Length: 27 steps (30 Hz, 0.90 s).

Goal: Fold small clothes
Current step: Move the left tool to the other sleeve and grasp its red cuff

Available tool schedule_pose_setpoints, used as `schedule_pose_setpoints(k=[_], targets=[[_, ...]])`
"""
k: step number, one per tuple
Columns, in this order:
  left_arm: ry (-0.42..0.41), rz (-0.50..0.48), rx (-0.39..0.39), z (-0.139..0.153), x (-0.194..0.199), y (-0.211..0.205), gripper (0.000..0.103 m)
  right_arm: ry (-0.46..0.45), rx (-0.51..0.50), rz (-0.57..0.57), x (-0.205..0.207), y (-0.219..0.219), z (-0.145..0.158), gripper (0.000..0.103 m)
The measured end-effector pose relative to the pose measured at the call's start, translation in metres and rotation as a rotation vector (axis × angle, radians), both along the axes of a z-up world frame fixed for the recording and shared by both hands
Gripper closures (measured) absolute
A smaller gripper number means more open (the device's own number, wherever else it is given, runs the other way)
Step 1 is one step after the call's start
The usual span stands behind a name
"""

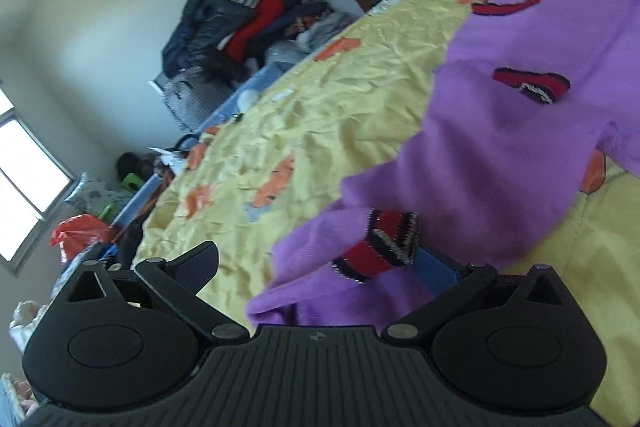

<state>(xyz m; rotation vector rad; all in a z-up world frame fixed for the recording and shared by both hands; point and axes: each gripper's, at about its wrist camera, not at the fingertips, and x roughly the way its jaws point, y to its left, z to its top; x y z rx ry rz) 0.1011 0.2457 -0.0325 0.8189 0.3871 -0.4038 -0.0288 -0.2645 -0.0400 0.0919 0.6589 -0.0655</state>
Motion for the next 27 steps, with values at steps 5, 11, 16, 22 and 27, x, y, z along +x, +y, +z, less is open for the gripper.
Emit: schedule_pose_setpoints(k=[5,11,16,22,27], targets=[[0.14,-0.03,-0.061,-0.004,0.03,0.006,0.009,-0.007,0.023,-0.006,-0.001,-0.003,0.0,0.004],[0.307,-0.024,-0.223,0.006,0.056,0.026,0.029,-0.011,0.031,-0.013,-0.001,-0.005,0.0,0.003],[0.32,-0.009,-0.218,0.012,0.058,0.026,0.088,-0.008,0.019,-0.023,0.0,-0.003,-0.001,0.003],[0.24,0.128,-0.406,0.046,0.052,0.062,0.092,0.0,0.008,-0.026,0.002,-0.002,-0.001,0.003],[0.169,0.383,-0.646,0.084,0.062,0.146,0.093,0.007,-0.009,-0.027,0.004,0.001,-0.002,0.003]])
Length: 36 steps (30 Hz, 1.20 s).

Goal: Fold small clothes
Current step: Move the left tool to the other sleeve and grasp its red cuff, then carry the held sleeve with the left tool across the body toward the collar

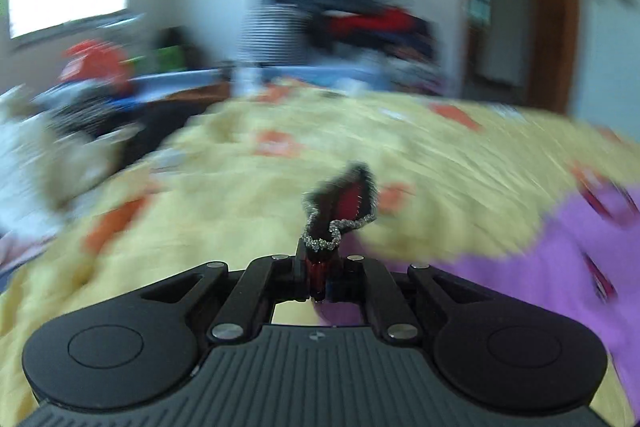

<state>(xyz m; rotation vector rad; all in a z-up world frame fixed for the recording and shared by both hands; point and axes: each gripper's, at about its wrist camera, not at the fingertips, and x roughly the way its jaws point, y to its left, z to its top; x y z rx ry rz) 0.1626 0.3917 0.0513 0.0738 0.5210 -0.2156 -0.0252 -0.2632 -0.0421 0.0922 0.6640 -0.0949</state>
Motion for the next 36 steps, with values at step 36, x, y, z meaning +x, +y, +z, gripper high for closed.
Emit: schedule_pose_setpoints(k=[36], targets=[[-0.035,0.256,-0.241,0.118,-0.104,-0.113,0.095,0.061,0.109,0.031,-0.02,0.025,0.016,0.0]])
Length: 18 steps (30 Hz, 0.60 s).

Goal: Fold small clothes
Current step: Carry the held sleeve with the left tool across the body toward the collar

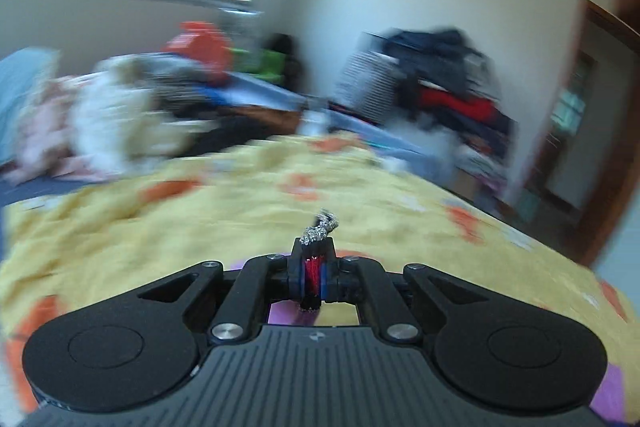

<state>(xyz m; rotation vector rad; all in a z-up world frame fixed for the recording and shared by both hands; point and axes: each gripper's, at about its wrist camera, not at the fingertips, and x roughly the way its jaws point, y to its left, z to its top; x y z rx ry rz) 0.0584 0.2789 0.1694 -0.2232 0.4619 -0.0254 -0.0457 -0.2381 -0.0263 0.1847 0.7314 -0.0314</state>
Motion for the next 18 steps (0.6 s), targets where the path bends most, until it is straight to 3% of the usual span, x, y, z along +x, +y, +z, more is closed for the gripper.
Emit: schedule_pose_setpoints(k=[4,10,14,18], targets=[[0.044,-0.148,0.035,-0.007,0.022,-0.116,0.095,-0.02,0.001,-0.014,-0.019,-0.002,0.004,0.0],[0.143,-0.291,0.065,-0.069,0.039,-0.27,0.095,-0.035,0.018,-0.034,-0.051,-0.01,0.008,0.0],[0.192,-0.35,0.087,-0.107,0.039,-0.34,0.095,-0.039,-0.011,-0.048,-0.065,-0.013,0.013,0.0],[0.218,-0.428,0.088,-0.126,0.034,-0.389,0.095,-0.039,-0.017,-0.063,-0.072,-0.02,0.014,0.0]])
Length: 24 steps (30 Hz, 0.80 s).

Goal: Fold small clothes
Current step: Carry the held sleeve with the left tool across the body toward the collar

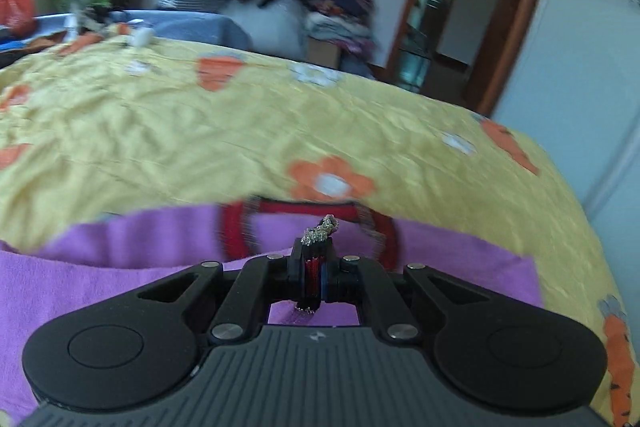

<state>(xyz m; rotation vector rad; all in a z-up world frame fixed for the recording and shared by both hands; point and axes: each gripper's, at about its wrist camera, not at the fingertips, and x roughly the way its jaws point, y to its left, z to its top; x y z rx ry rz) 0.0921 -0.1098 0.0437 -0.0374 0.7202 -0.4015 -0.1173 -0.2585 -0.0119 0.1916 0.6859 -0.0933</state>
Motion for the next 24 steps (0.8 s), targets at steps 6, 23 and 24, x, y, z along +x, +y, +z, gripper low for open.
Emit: schedule_pose_setpoints(k=[6,23,24], targets=[[-0.006,-0.097,0.015,-0.004,-0.004,-0.039,0.095,0.016,0.01,-0.04,-0.002,-0.011,-0.007,0.0],[0.067,-0.21,0.021,-0.043,-0.014,-0.099,0.095,0.011,0.025,-0.091,-0.01,-0.023,-0.008,0.0],[0.074,-0.217,0.016,-0.044,-0.014,-0.103,0.095,0.012,0.024,-0.093,-0.01,-0.023,-0.009,0.0]])
